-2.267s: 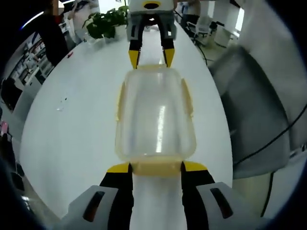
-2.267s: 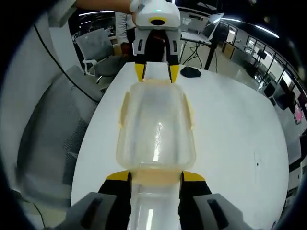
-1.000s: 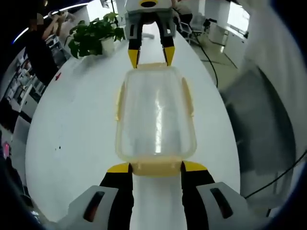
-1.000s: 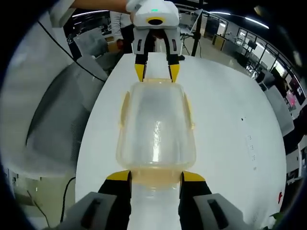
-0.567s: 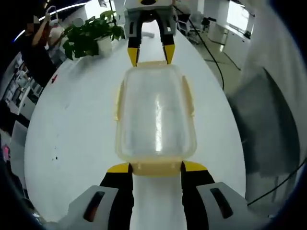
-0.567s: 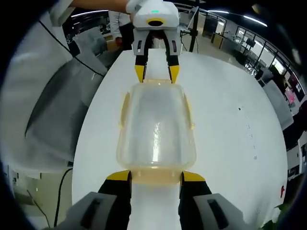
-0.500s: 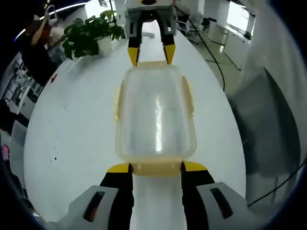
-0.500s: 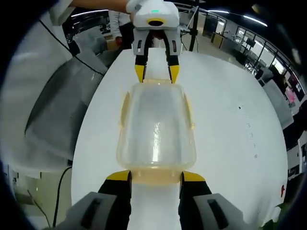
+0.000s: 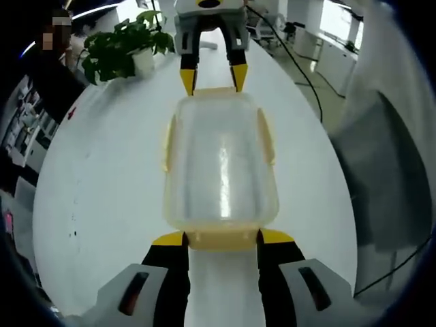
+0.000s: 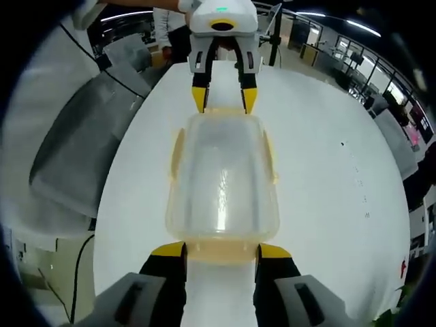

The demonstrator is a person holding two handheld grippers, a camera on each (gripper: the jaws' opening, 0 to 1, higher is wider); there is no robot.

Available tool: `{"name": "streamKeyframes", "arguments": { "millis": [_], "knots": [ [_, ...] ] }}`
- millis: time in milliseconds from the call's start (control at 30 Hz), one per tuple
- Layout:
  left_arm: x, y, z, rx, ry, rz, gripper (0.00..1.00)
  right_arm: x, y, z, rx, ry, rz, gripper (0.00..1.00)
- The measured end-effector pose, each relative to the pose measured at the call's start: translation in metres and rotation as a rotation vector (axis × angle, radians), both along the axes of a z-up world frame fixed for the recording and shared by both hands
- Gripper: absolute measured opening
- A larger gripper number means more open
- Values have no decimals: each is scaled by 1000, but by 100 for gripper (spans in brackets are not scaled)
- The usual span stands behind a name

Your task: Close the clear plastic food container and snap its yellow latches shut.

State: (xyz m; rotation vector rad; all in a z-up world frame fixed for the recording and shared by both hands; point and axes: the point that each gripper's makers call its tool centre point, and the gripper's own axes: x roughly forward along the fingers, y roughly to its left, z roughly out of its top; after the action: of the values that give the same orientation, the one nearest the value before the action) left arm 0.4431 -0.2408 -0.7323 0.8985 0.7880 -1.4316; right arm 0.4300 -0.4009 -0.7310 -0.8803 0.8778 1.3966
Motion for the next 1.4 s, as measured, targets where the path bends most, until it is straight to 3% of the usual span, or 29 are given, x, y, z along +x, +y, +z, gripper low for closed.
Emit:
{"name": "streamKeyframes", "arguments": {
  "millis": [567,1133,1300,1400],
  "knots": [
    [-4,-7,-8,4,7,-5,37,-4,-9,-14,-24,15,6,37],
    [-7,-8,-6,-24,3,14,38,-7,-10,-13,-46,20,-3,38],
    [-10,-8,-4,-24,11,16,41,-6,-16,-14,-79,15,-15,49],
    [-8,-7,-3,-23,9,22,42,-9,-16,-10,-68,29,-20,45]
  ]
}}
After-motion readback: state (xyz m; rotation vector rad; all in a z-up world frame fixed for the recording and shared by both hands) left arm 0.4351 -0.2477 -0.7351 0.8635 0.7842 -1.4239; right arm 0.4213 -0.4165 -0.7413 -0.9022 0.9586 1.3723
